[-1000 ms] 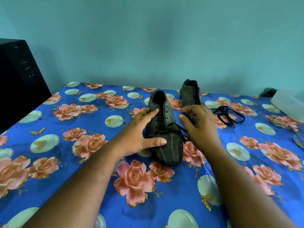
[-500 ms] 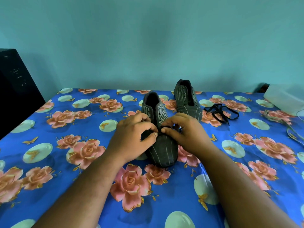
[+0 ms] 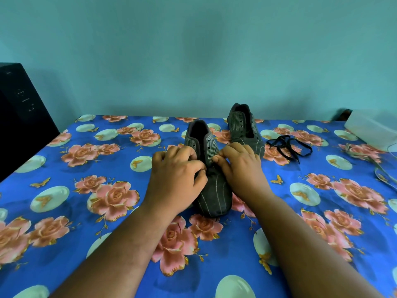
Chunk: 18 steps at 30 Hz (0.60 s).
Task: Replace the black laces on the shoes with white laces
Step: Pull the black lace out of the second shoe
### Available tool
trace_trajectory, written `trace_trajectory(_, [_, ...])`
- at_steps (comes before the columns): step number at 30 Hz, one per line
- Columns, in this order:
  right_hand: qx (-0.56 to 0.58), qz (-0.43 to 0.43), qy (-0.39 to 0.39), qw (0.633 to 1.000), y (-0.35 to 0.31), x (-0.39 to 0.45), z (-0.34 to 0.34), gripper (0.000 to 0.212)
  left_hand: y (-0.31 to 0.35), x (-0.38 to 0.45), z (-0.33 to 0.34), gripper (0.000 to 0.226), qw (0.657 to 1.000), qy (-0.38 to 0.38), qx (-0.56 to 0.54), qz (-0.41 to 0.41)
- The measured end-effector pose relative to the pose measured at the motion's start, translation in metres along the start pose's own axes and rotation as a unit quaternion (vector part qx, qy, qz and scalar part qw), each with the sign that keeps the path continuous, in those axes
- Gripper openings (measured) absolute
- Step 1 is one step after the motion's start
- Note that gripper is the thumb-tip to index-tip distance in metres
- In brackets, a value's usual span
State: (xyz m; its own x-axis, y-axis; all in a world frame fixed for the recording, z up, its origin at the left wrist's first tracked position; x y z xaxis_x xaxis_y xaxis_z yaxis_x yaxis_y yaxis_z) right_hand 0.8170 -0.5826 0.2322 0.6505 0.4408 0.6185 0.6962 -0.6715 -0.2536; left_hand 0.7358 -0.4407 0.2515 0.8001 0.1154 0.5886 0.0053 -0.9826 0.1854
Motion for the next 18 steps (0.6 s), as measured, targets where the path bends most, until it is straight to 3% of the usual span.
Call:
trace_trajectory(5, [0.05, -0.025, -0.042, 0.998, -0.005, -0.006, 0.002, 0.046, 0.005, -0.001, 0.004, 0.029, 0.999, -0.019, 0.039, -0.004])
trace_trajectory(9, [0.092, -0.037, -0.114, 0.989, -0.004, -0.01, 0.011, 0.063, 0.004, -0.003, 0.011, 0.032, 0.999, -0.036, 0.038, -0.013])
trace_trajectory(13, [0.119, -0.038, -0.112, 0.986, -0.002, -0.01, 0.011, 0.073, -0.007, -0.002, 0.025, 0.019, 0.989, -0.103, -0.062, -0.081])
trace_trajectory(15, [0.129, -0.034, -0.109, 0.985, -0.001, -0.01, 0.009, 0.073, -0.014, -0.002, 0.037, 0.012, 0.957, -0.178, -0.184, -0.135])
trace_trajectory(16, [0.136, -0.033, -0.109, 0.984, -0.001, -0.01, 0.008, 0.07, -0.017, -0.002, 0.038, 0.013, 0.923, -0.196, -0.281, -0.175])
trace_trajectory(18, [0.155, -0.03, -0.114, 0.981, 0.0, -0.011, 0.008, 0.067, -0.024, -0.004, 0.035, 0.013, 0.816, -0.206, -0.466, -0.274])
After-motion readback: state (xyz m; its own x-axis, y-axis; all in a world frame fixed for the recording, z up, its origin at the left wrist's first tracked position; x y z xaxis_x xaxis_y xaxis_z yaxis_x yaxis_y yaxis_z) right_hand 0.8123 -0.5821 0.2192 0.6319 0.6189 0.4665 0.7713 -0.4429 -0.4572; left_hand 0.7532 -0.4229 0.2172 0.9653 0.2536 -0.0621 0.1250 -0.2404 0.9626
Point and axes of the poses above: each hand's wrist, its own x-axis towards the middle knuckle, its own z-axis out of the palm, y = z × x, the point moved 8 cm from there along x, towards the middle knuckle, and after that the axes turned 9 degrees about -z, right-handed, at the moved point
